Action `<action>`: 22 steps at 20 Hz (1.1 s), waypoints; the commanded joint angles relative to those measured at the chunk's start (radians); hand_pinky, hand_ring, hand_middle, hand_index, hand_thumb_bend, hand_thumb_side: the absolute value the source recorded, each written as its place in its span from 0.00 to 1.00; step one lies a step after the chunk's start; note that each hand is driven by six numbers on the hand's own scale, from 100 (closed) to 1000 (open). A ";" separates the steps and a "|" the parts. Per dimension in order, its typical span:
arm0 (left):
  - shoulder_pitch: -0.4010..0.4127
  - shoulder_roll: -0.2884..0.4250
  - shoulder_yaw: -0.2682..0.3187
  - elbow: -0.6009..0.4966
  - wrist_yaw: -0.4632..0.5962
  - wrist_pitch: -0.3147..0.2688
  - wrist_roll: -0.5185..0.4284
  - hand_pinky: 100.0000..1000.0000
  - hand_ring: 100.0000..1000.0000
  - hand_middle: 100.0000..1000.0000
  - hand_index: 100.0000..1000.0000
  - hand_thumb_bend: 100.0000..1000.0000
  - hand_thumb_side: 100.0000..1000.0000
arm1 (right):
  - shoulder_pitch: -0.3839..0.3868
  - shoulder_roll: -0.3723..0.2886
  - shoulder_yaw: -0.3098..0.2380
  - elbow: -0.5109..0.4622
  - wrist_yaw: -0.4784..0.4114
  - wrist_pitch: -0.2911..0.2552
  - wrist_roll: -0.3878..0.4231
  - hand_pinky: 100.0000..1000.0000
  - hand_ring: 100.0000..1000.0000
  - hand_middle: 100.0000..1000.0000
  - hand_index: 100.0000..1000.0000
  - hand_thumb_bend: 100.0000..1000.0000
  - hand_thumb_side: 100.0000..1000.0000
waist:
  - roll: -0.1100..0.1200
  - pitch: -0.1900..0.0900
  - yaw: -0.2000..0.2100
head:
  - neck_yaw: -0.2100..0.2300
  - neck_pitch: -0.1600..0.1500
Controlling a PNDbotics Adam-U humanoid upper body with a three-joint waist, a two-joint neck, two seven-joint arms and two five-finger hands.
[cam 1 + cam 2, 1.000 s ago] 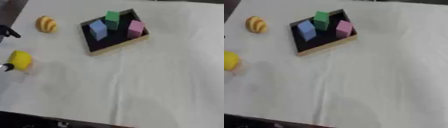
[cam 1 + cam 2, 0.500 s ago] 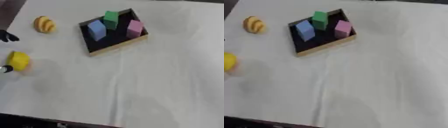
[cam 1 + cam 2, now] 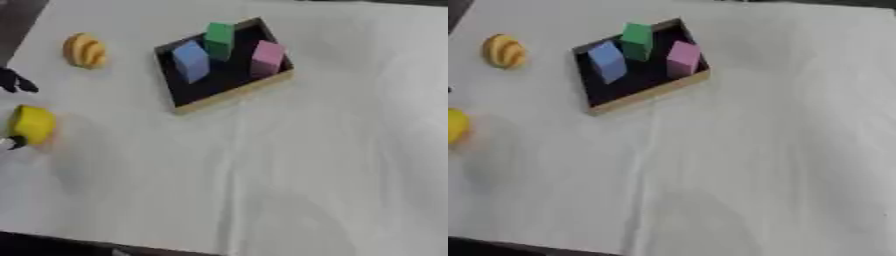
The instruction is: Pick up objects on the table and place them in the box.
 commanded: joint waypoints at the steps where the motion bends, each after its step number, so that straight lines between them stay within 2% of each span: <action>1: -0.015 0.022 0.000 0.010 -0.022 -0.013 -0.008 0.83 0.82 0.79 0.86 0.48 0.00 | -0.012 -0.023 -0.014 -0.001 -0.007 -0.006 0.001 0.93 0.87 0.86 0.82 0.00 0.59 | -0.004 -0.006 -0.002 | 0.005 -0.011; 6: -0.021 0.016 -0.009 0.030 -0.073 -0.021 -0.023 0.83 0.82 0.80 0.87 0.49 0.00 | -0.010 -0.021 -0.014 0.001 -0.010 -0.009 0.001 0.93 0.87 0.86 0.82 0.00 0.60 | -0.004 -0.004 -0.004 | 0.007 -0.011; 10: -0.025 0.009 -0.013 0.034 -0.078 -0.024 -0.021 0.80 0.79 0.77 0.85 0.38 0.00 | -0.009 -0.019 -0.014 0.002 -0.011 -0.010 0.001 0.93 0.87 0.86 0.82 0.00 0.60 | -0.004 -0.003 -0.004 | 0.008 -0.012; 19: -0.027 -0.003 -0.024 0.013 -0.062 -0.025 0.029 0.69 0.69 0.64 0.68 0.11 0.00 | -0.002 -0.018 -0.014 0.005 -0.014 -0.011 -0.003 0.93 0.87 0.86 0.82 0.00 0.61 | -0.003 -0.002 -0.005 | 0.006 -0.010; 22: -0.027 -0.003 -0.027 0.005 -0.051 -0.023 0.055 0.68 0.67 0.62 0.67 0.08 0.00 | -0.001 -0.018 -0.015 0.007 -0.014 -0.010 -0.004 0.93 0.87 0.86 0.82 0.00 0.60 | -0.002 -0.002 -0.004 | 0.007 -0.010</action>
